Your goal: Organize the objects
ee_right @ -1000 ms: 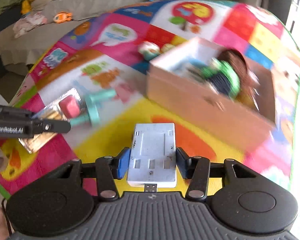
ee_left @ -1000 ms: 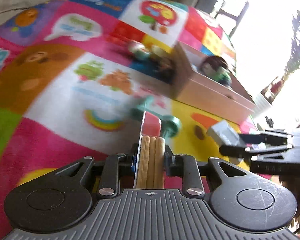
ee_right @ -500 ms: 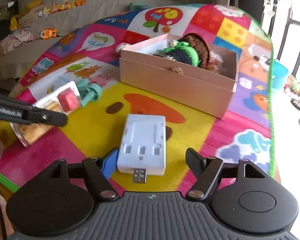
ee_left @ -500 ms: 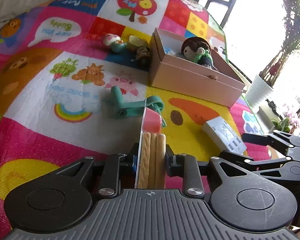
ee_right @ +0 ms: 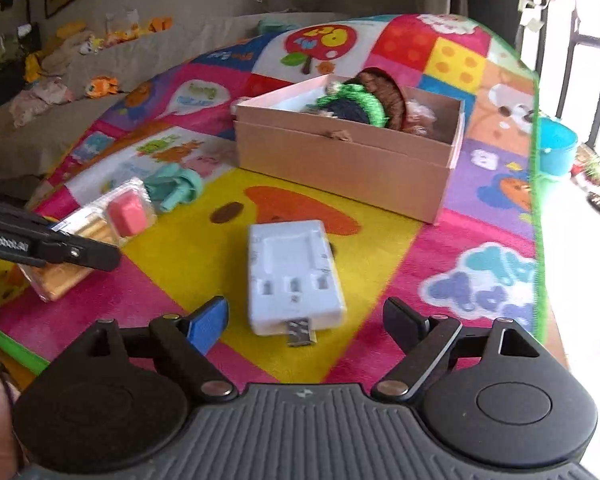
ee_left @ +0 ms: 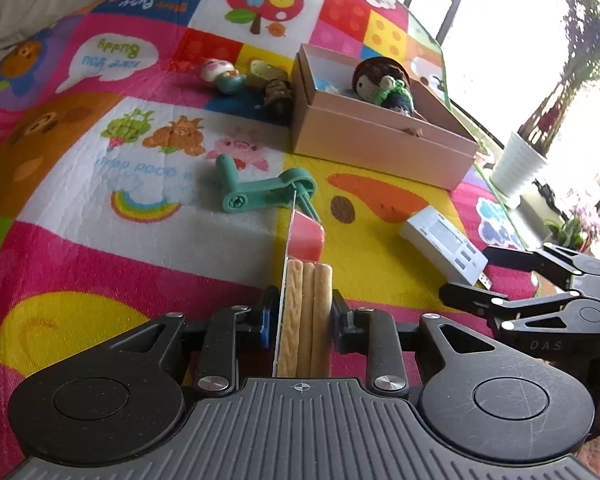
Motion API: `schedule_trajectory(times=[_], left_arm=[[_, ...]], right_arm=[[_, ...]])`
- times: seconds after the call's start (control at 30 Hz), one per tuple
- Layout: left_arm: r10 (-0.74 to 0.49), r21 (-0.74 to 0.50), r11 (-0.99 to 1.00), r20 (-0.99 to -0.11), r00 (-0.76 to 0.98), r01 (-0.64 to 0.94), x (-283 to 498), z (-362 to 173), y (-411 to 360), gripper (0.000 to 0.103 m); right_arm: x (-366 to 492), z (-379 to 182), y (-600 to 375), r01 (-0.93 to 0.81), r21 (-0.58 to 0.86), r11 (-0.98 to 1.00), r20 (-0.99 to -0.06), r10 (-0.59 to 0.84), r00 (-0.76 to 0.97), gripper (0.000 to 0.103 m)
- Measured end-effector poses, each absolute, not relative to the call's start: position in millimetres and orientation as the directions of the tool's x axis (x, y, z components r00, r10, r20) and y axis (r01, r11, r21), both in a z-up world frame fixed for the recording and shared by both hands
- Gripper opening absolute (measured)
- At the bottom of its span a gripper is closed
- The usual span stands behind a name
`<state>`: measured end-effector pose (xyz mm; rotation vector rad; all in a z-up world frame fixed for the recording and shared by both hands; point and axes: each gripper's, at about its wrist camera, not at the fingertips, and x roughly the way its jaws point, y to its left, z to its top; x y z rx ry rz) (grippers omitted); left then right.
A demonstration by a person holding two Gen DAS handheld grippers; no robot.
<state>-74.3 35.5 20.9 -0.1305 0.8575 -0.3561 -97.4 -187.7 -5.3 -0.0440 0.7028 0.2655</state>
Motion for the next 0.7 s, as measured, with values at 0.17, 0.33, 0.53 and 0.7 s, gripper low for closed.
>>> schedule_trajectory(times=[0.17,0.33,0.53,0.7], left_arm=[[-0.351,-0.235,0.935,-0.716,0.603,0.265,-78.5,21.6,33.8,0.030],[-0.340,-0.225,0.940,-0.702,0.626,0.258,-84.1,20.5,32.2,0.030],[-0.328,-0.193,0.941,-0.718,0.614,0.277,-85.5,21.2,29.6,0.030],[-0.299,-0.097,0.931,-0.753,0.586,0.351,-90.4,25.0,19.8,0.031]], right_arm=[[-81.2,-7.3,-178.9,-0.267,0.012,0.964,-0.643,0.211,0.736,0.083],[-74.4,-8.1,-172.2,-0.287,0.018,0.958,-0.647,0.230,0.727,0.079],[-65.0,-4.3,-161.0,-0.329,0.027,0.944,-0.667,0.262,0.697,0.069],[-75.1,0.3,-162.3,-0.352,0.062,0.934,-0.681,0.297,0.670,0.053]])
